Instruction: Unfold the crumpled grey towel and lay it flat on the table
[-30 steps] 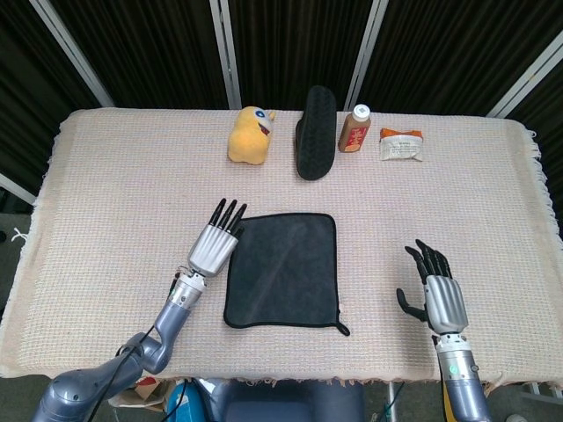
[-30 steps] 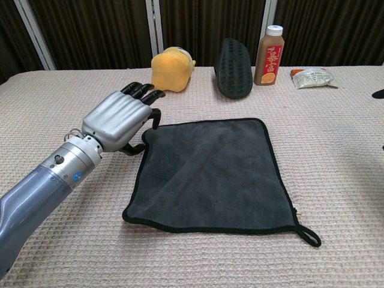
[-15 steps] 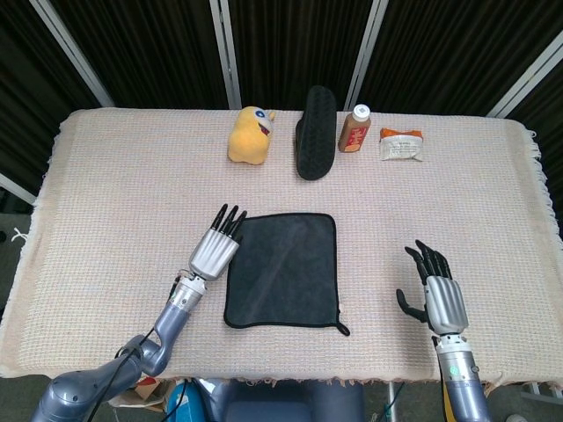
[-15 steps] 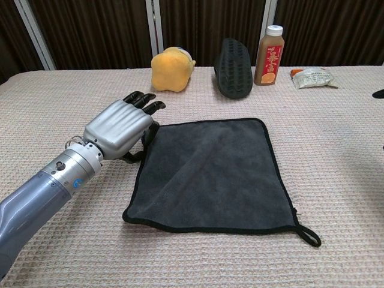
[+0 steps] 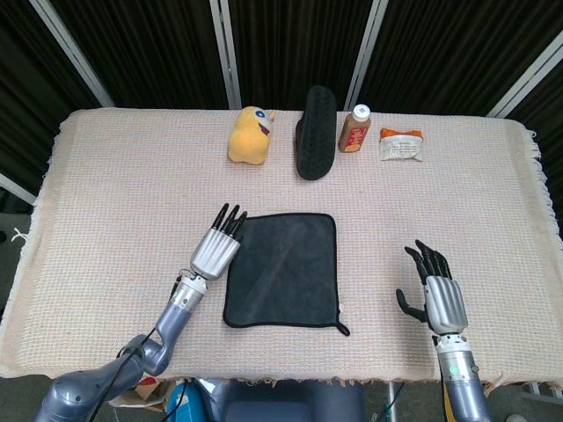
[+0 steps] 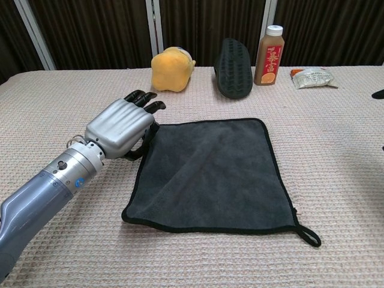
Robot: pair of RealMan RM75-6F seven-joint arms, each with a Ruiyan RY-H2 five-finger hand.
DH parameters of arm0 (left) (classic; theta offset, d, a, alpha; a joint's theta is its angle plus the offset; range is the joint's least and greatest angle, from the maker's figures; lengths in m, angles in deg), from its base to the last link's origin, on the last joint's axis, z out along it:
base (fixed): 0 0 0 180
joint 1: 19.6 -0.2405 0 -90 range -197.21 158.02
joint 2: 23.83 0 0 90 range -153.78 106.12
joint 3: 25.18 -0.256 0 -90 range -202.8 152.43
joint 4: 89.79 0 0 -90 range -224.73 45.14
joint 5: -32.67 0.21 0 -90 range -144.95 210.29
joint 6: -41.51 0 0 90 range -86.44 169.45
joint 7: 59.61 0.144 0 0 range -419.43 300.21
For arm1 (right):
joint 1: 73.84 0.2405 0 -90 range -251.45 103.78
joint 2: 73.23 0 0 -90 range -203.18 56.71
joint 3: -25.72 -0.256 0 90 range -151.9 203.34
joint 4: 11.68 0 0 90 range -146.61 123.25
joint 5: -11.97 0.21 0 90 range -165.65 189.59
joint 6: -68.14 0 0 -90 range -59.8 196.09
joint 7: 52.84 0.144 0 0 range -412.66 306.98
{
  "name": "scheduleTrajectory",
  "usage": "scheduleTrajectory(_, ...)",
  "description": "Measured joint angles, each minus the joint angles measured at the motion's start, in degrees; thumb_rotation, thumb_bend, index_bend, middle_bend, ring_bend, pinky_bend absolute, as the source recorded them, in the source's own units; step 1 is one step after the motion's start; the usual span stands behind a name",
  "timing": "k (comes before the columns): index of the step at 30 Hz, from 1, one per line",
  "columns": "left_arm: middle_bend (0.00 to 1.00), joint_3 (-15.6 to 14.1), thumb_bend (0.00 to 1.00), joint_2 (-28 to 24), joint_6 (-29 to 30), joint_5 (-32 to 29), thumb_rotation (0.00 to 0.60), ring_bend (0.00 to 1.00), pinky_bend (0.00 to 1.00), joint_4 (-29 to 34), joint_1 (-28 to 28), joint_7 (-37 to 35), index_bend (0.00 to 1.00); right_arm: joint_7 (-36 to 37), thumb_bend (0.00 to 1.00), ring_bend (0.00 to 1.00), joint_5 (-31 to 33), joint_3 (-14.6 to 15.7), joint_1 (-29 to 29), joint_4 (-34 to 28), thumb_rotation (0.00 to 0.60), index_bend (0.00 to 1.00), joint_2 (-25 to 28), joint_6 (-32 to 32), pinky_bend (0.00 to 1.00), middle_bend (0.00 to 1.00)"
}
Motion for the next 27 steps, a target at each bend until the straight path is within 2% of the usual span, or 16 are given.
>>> scheduleTrajectory(22, 0.12, -0.39, 0.46, -3.77, 0.05, -0.35, 0.600, 0.03, 0.06, 1.46, -1.38, -0.11, 0.64, -0.10, 0.39, 0.00, -0.12, 0.02, 0.04, -0.22, 0.600, 0.13, -0.05, 0.49, 0.01, 0.05)
scheduleTrajectory(23, 0.12, -0.36, 0.46, -3.95, 0.07, -0.39, 0.600, 0.03, 0.06, 1.55, -1.42, -0.11, 0.62, -0.11, 0.39, 0.00, -0.19, 0.06, 0.03, -0.22, 0.600, 0.13, -0.05, 0.49, 0.01, 0.05)
scheduleTrajectory(25, 0.12, -0.30, 0.42, -4.38, 0.04, -0.51, 0.600, 0.03, 0.06, 1.83, -1.53, -0.09, 0.52, -0.08, 0.40, 0.00, -0.22, 0.11, 0.03, -0.25, 0.600, 0.13, -0.05, 0.56, 0.01, 0.05)
scheduleTrajectory(27, 0.10, -0.17, 0.39, -4.73, -0.14, -0.76, 0.600, 0.03, 0.06, 2.24, -1.66, -0.20, 0.34, -0.03, 0.40, 0.00, -0.23, 0.12, 0.03, -0.28, 0.600, 0.13, -0.01, 0.60, 0.01, 0.05)
